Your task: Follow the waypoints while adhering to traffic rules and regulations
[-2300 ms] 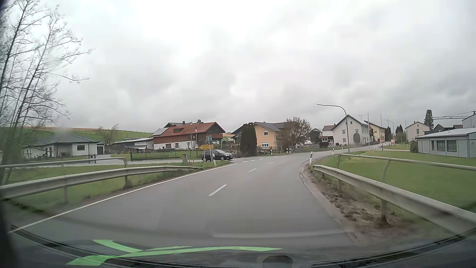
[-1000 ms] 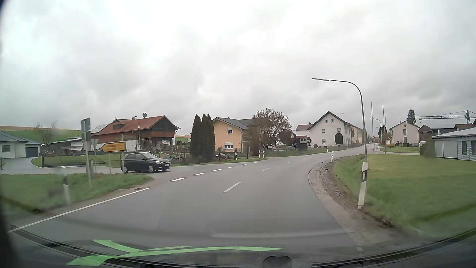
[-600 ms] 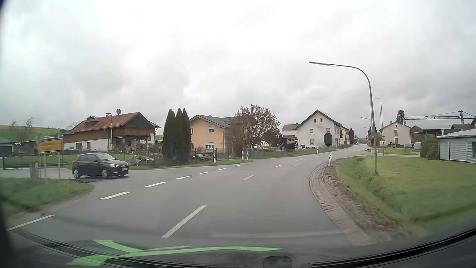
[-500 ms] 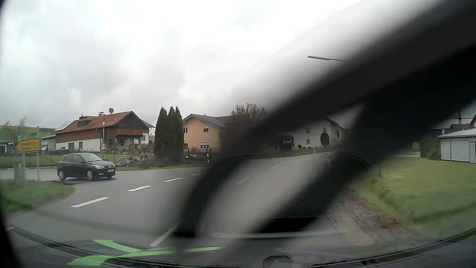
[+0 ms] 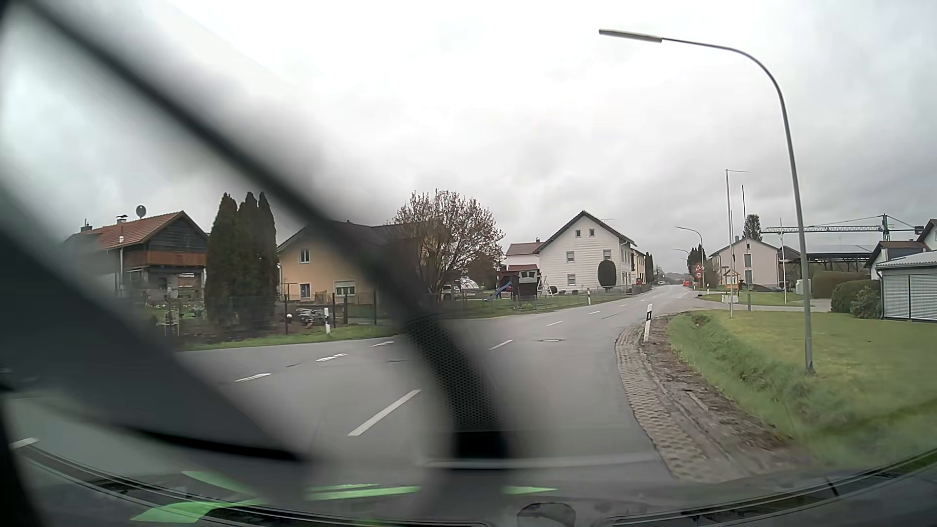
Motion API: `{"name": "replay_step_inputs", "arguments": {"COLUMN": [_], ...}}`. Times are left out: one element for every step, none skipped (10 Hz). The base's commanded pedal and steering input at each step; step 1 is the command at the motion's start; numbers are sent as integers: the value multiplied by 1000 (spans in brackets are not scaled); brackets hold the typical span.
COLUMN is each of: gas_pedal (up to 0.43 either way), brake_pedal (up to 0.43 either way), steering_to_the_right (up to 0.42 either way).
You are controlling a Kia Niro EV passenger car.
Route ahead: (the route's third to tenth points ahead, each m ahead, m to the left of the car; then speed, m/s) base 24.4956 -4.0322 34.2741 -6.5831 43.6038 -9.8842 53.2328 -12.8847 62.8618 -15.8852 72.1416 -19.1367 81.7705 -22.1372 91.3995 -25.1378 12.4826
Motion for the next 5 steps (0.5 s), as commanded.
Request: {"name": "replay_step_inputs", "arguments": {"gas_pedal": [47, 47, 47, 47, 47], "brake_pedal": [0, 0, 0, 0, 0], "steering_to_the_right": [54, 54, 54, 53, 54]}}
